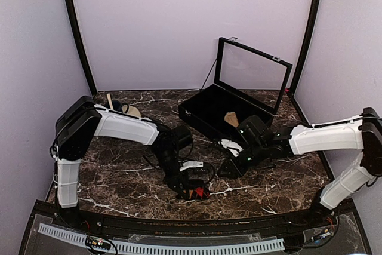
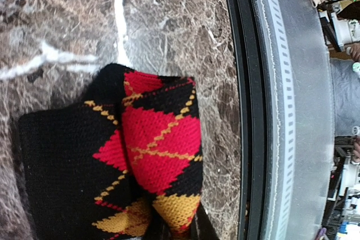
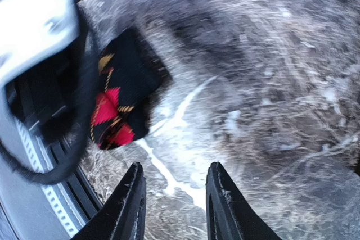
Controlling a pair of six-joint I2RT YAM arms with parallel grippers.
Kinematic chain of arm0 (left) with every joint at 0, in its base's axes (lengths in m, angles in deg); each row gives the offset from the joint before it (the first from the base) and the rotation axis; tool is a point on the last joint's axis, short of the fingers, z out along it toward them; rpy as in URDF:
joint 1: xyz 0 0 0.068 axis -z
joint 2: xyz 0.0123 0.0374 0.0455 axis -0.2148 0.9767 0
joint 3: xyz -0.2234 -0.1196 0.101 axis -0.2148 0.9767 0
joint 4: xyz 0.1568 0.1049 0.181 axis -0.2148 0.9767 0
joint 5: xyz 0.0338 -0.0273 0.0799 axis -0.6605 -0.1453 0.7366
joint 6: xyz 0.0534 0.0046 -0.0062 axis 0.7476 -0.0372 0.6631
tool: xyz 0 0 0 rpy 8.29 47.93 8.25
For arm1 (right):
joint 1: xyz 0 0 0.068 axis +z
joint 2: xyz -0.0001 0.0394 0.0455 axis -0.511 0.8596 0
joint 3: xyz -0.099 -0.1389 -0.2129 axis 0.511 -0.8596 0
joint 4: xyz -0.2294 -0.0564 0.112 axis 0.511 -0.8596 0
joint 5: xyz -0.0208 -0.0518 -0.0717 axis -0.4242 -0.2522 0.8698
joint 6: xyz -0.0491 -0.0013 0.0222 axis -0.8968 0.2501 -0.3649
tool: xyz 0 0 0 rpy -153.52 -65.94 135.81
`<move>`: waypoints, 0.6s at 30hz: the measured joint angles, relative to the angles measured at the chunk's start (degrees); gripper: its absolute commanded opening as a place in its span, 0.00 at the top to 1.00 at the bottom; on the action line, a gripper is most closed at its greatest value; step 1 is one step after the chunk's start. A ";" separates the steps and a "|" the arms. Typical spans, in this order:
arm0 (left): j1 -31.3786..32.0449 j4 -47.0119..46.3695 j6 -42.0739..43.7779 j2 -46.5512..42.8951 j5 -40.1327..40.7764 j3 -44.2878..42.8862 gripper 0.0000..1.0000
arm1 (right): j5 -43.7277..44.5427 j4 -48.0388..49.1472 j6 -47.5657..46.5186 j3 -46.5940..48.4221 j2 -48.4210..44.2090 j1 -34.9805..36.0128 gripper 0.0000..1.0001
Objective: Roll the socks
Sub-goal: Roll the sock at the center of the board.
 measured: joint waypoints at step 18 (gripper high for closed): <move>-2.69 5.42 1.27 3.87 -7.30 -1.77 0.99 | 14.49 2.84 -9.16 -1.38 -1.73 17.05 0.57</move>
